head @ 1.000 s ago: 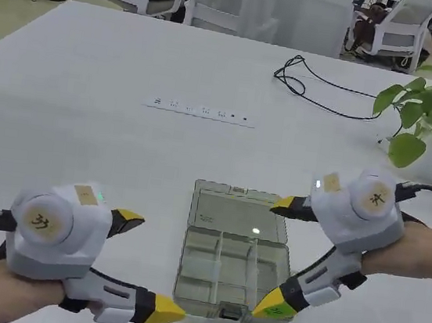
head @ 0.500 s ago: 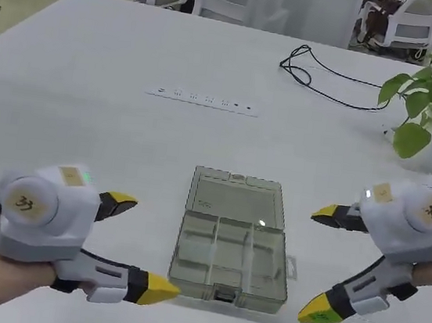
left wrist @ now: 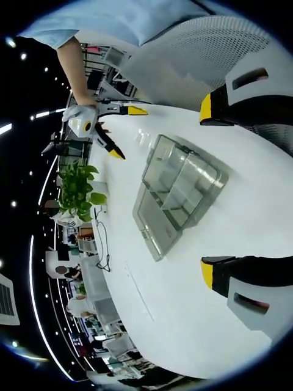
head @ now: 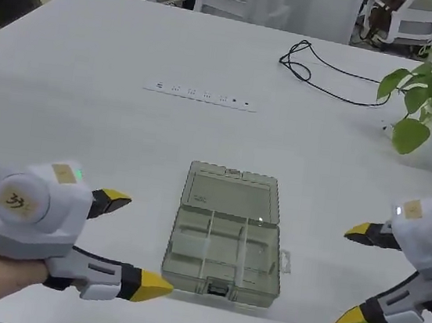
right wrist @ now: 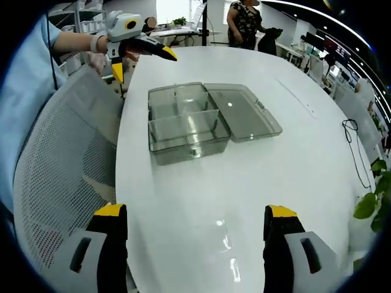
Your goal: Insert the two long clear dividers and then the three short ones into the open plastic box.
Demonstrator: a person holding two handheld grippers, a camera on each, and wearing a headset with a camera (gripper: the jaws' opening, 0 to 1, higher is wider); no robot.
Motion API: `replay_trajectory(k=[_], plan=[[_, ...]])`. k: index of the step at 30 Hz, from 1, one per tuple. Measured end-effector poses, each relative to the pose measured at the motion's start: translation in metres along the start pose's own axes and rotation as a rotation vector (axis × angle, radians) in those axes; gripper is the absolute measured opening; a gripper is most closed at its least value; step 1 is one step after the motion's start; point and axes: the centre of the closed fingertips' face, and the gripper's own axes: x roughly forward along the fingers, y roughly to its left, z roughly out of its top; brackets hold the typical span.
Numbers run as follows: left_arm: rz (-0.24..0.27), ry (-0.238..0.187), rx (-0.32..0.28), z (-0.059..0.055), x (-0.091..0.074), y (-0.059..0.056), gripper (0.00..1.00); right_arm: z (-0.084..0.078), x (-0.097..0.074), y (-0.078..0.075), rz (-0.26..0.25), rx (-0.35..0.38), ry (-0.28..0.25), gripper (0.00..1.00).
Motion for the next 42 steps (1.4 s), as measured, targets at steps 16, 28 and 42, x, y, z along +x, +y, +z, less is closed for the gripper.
replay_trajectory(k=[16, 28, 42], plan=[[0.026, 0.019, -0.011, -0.005, -0.004, -0.002, 0.89, -0.040, 0.008, -0.002, 0.069, -0.085, 0.176, 0.57], [0.025, 0.030, -0.019, -0.008, -0.004, -0.003, 0.89, -0.053, 0.019, -0.008, 0.084, -0.160, 0.236, 0.45], [0.014, 0.021, -0.016, -0.004, 0.002, 0.000, 0.88, -0.054, 0.022, -0.015, 0.092, -0.197, 0.251, 0.37]])
